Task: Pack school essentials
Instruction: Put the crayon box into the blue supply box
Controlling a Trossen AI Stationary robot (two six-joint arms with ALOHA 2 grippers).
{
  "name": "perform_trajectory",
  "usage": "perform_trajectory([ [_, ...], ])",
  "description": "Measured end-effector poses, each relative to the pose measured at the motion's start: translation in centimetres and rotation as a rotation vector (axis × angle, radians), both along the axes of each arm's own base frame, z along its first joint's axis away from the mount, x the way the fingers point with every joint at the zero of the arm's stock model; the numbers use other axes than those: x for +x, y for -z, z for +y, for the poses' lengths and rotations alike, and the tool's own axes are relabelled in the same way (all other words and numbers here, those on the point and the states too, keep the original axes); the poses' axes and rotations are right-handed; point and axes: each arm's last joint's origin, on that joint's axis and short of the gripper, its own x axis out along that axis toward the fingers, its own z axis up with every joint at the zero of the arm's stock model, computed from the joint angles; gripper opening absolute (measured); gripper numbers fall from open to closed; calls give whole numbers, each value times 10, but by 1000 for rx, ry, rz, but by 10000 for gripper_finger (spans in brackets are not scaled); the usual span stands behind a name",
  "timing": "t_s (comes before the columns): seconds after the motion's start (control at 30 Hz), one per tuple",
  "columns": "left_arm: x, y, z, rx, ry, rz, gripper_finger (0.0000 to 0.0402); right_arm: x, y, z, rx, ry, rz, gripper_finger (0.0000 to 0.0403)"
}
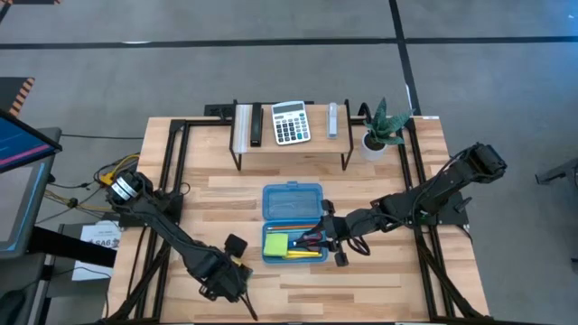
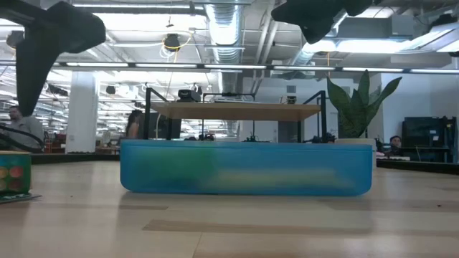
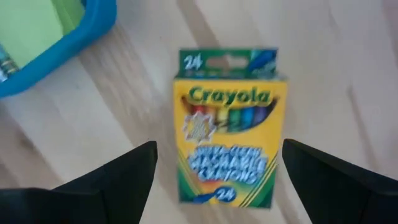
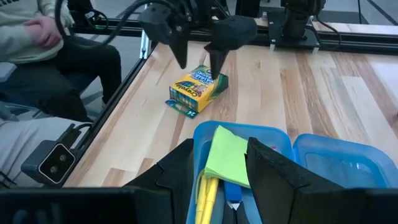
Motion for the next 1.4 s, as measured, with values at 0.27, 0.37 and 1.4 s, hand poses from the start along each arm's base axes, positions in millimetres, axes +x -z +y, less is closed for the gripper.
perform_trajectory([
  [0.27,0,6,0,-31,-68,-10,351,-1,0,2,-1,-7,4,163],
  [0.37,1,6,-1,-28,-69,-22,366,-1,0,2,-1,-7,4,163],
  [1.4,27,50,13,-10,-103,111,318,-1,1,2,-4,-7,8,163],
])
